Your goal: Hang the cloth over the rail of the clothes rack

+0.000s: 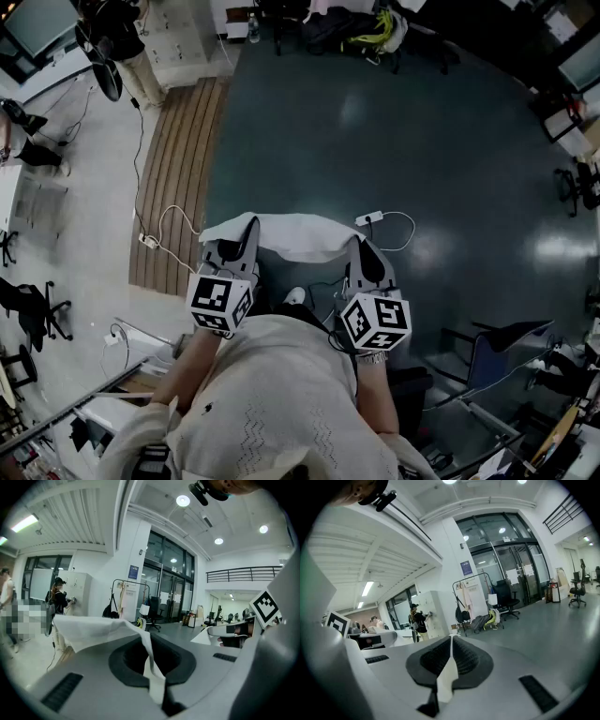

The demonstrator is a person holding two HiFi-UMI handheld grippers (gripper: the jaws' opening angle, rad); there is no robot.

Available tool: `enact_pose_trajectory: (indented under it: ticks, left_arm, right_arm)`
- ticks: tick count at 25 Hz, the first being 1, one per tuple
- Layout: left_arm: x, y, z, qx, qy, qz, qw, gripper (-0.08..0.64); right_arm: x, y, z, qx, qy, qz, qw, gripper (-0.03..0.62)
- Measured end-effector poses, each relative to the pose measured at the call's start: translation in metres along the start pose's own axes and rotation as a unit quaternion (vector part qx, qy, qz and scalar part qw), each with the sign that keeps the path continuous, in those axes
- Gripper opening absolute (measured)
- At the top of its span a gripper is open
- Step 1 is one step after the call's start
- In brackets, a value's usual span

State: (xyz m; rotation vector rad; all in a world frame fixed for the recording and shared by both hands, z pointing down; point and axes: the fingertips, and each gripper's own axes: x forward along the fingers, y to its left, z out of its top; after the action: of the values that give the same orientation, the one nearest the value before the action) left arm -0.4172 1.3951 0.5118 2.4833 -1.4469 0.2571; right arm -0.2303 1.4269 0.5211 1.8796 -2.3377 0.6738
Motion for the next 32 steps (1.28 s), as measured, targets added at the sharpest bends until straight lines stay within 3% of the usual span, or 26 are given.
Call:
enact_pose_trajectory:
  ticks: [11,22,32]
  left_arm:
    - [0.091,0.044,0.020,-0.006,0.007,-0.029,0.9995,0.015]
    - [0.184,0.140,0.062,-0.014,0.004,-0.066,0.9977,0.015]
    - [0.218,0.207,0.078,-0.026,0.001,-0.069,0.9972,0.015]
  right_arm:
    - [0.082,-0.026,0.023,0.010,0.014,-0.037,0.999,0.023]
    - [0.201,-0.007,0.070,0.017,0.009,-0.072,0.997,0.025]
    - [0.268,0.020,0.081,0.014,0.017,-0.081,0.996,0.023]
